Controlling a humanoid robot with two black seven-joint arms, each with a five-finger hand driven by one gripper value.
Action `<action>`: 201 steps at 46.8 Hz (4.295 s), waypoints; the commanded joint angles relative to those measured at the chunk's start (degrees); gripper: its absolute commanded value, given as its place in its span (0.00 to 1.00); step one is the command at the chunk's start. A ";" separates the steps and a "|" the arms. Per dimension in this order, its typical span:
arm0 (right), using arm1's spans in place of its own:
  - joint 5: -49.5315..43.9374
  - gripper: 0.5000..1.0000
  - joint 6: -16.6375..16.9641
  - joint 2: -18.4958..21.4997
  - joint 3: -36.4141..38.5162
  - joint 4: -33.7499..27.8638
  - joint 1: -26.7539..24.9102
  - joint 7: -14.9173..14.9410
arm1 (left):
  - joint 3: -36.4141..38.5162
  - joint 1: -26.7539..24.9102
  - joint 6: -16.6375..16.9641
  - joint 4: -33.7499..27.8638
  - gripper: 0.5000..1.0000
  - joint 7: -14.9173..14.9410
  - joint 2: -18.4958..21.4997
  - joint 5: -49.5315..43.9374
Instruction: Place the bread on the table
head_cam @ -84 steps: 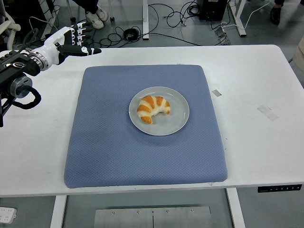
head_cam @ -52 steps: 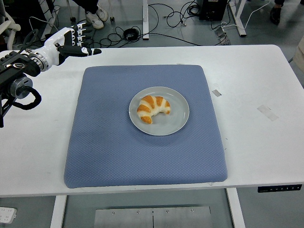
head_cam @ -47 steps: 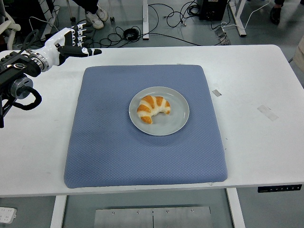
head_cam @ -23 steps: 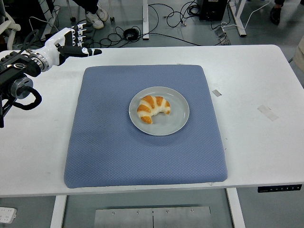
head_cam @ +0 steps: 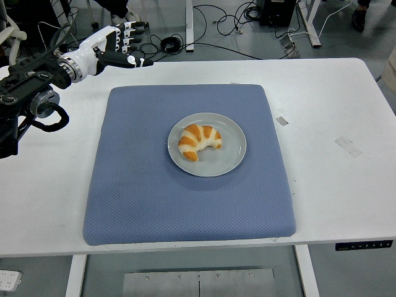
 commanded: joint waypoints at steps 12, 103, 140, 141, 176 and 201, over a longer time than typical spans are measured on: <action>0.00 1.00 0.00 0.00 -0.04 -0.05 0.00 0.04 | 0.43 -2.92 -0.25 -6.98 0.93 -0.09 -1.28 11.45; 0.00 1.00 0.00 0.00 0.05 -0.05 0.00 -0.04 | 15.81 -3.80 2.39 -16.05 0.79 -0.09 -4.71 26.84; 0.00 1.00 0.00 0.00 0.05 -0.05 0.00 0.04 | 15.55 -0.02 4.41 -15.78 0.77 -0.18 -5.23 26.75; 0.00 1.00 0.00 0.00 -0.04 0.04 0.00 -0.04 | 15.55 0.16 4.41 -15.78 0.77 -0.18 -5.23 26.75; 0.00 1.00 0.00 0.00 -0.04 -0.05 0.00 0.04 | 15.37 0.42 4.41 -15.78 0.24 -0.18 -4.62 26.58; 0.00 1.00 0.00 0.00 -0.04 -0.05 0.00 -0.04 | 8.61 -1.77 4.32 -15.78 0.17 -0.18 0.30 26.05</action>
